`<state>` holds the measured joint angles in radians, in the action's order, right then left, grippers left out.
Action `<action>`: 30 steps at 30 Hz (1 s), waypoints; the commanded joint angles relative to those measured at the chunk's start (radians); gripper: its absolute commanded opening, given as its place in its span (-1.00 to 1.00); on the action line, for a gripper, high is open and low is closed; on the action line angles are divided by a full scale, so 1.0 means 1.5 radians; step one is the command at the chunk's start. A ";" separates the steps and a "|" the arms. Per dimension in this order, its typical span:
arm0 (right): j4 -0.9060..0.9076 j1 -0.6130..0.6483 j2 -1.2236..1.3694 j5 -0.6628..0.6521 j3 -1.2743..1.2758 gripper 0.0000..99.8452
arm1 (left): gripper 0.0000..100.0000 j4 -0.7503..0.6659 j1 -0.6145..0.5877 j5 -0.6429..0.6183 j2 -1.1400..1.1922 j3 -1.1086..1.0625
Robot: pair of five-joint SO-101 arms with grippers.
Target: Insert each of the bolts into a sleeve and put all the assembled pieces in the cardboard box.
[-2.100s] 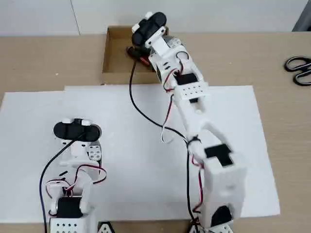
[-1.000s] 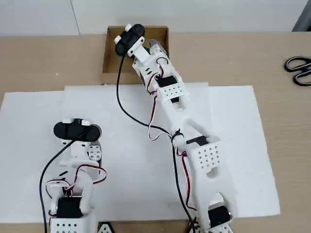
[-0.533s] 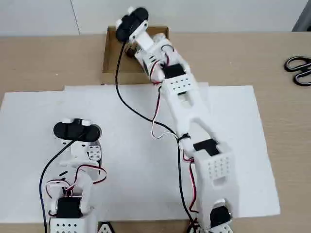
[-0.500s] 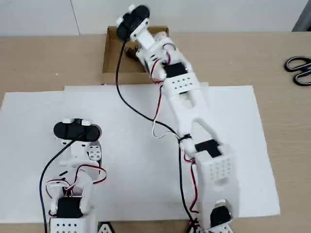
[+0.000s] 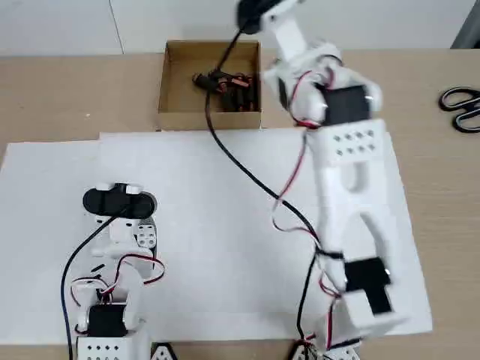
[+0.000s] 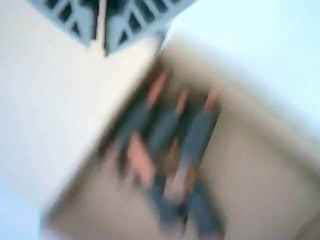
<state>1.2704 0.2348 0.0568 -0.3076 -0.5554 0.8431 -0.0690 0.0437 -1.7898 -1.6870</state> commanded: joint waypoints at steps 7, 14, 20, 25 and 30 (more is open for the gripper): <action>0.270 -0.075 -0.157 0.184 -0.006 -1.00 | -0.99 0.005 -0.001 0.003 0.001 0.004; 0.266 -0.078 -0.377 0.192 0.254 -1.00 | -0.99 0.005 -0.001 0.003 0.001 0.004; 0.151 -0.100 -0.592 0.217 0.617 -1.00 | -0.99 0.005 -0.001 0.003 0.001 0.004; -0.021 -0.107 -0.778 0.218 0.936 -1.00 | -0.99 0.005 -0.001 0.003 0.001 0.004; -0.128 -0.115 -0.949 0.216 1.162 -1.00 | -0.99 0.005 -0.001 0.003 0.001 0.004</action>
<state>1.1646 0.0721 -1.2290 0.0069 1.0219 0.8431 -0.0690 0.0437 -1.7898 -1.6870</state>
